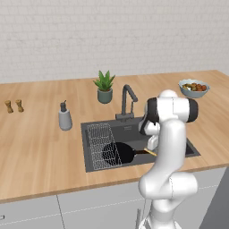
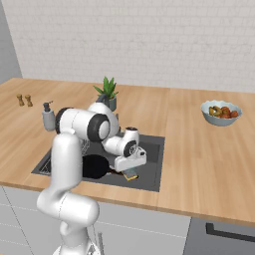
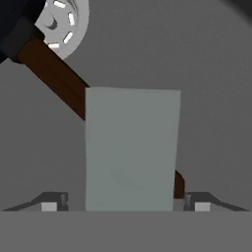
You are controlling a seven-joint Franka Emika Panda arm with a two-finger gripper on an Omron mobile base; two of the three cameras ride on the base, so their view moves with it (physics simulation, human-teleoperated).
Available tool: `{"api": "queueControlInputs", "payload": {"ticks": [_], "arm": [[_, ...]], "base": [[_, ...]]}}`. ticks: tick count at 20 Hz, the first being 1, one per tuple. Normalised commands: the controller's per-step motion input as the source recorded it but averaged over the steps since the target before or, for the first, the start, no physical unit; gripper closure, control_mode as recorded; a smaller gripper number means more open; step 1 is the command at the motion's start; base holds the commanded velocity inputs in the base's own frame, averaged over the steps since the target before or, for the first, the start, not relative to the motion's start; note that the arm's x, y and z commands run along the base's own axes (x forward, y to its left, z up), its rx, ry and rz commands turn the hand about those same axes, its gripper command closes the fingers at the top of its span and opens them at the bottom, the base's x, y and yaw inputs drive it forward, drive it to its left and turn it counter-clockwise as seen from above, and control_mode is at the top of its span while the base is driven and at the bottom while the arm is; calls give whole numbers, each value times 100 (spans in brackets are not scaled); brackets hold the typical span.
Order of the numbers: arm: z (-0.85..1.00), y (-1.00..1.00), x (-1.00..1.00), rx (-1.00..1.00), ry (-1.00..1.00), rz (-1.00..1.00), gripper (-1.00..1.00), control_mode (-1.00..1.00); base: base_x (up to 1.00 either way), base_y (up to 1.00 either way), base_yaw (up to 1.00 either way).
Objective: Pick the pan and sponge and place them into the sink. Then turn on the water.
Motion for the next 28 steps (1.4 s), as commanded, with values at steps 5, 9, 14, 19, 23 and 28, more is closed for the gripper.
{"api": "queueControlInputs", "payload": {"ticks": [5,9,14,19,23,28], "arm": [[75,8,-1,3,-6,-9,-100,-100],[100,13,-2,10,-9,-10,-100,-100],[100,6,-3,10,-2,-12,-100,-100],[66,0,1,1,3,-10,-100,-100],[0,0,0,0,0,0,-100,-100],[8,6,14,9,-11,-4,-100,-100]], "base": [[0,0,0],[0,0,0],[0,0,0],[0,0,0],[0,0,0],[0,0,0]]}}
